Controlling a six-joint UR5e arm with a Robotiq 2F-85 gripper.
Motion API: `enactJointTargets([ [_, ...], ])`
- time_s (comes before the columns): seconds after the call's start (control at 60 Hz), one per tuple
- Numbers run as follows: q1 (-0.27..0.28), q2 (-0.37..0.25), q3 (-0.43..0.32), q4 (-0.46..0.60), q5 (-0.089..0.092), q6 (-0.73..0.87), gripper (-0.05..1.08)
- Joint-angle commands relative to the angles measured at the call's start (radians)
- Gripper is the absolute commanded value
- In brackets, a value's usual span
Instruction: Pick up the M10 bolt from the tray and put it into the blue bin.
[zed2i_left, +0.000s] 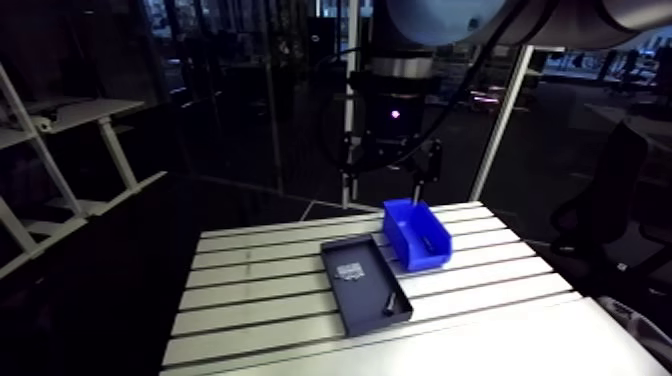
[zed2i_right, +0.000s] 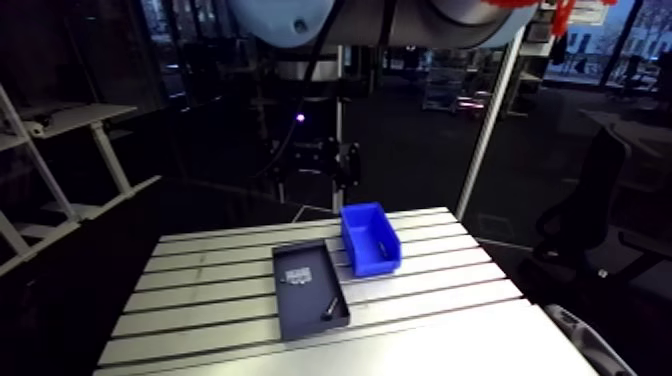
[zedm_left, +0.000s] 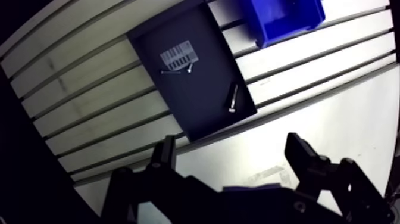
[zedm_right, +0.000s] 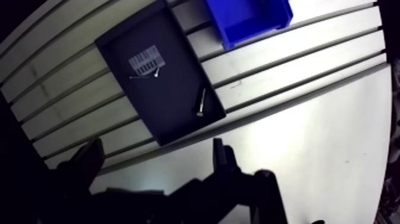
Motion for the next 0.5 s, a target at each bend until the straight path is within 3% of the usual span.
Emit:
enactJointTargets([
  [0.017,-0.003,0.018,0.054,-0.048,-0.003,0.0,0.01],
  [0.5,-0.003,0.069,0.138,-0.163,-0.006,0.003,0.01],
])
